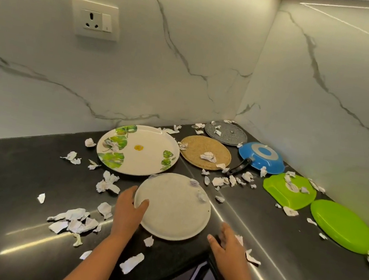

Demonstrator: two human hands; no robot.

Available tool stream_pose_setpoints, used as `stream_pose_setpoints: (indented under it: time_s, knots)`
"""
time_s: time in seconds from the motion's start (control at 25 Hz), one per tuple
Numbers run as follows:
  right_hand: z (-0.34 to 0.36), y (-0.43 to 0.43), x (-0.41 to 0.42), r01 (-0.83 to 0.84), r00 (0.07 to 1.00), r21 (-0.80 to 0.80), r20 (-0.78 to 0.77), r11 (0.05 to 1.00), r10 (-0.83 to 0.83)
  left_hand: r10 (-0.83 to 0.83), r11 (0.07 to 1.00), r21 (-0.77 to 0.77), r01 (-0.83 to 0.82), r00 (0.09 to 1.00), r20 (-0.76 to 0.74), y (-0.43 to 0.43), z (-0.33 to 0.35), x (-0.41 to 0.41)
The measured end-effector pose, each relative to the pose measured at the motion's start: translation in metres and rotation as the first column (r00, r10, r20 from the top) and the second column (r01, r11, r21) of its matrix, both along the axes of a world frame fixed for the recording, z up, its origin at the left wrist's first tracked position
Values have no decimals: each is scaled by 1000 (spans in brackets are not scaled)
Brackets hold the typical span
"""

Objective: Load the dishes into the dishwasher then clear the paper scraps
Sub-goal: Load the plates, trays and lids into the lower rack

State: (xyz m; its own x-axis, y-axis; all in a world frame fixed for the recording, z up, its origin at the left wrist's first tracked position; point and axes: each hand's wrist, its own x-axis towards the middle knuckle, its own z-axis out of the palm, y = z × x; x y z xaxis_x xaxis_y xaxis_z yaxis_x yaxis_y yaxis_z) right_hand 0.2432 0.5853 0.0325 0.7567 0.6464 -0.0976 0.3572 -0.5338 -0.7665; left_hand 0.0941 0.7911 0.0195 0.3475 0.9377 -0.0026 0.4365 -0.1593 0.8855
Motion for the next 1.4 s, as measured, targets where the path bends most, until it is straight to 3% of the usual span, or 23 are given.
stream_pose_setpoints:
  time_s: [0.12, 0.32, 0.48, 0.72, 0.88, 1.24, 1.4]
  knots:
    - [-13, 23, 21, 14, 1000, 6, -19, 1000, -14, 47, 998, -30, -48, 999, -10, 7, -7, 4]
    - [-24, 55, 39, -42, 978, 30, 207, 999, 34, 129, 981, -162, -103, 980, 155, 14, -6, 7]
    - [-29, 65, 44, -30, 969, -37, 245, 999, 38, 173, 973, -190, -131, 960, 221, 14, -4, 6]
    - [-26, 59, 46, 8, 992, 111, 128, 994, -22, 252, 958, -197, -210, 942, 223, 21, -8, 4]
    - [-26, 56, 48, 33, 999, 229, 24, 973, -39, 218, 966, -187, -180, 953, 210, 20, -7, 3]
    - [-27, 52, 48, -99, 995, 331, 49, 938, 87, 167, 984, -66, -163, 984, 58, 18, -7, 7]
    - [-24, 51, 47, -83, 996, 347, 11, 934, 84, 166, 983, -85, -163, 985, 39, 20, -7, 7]
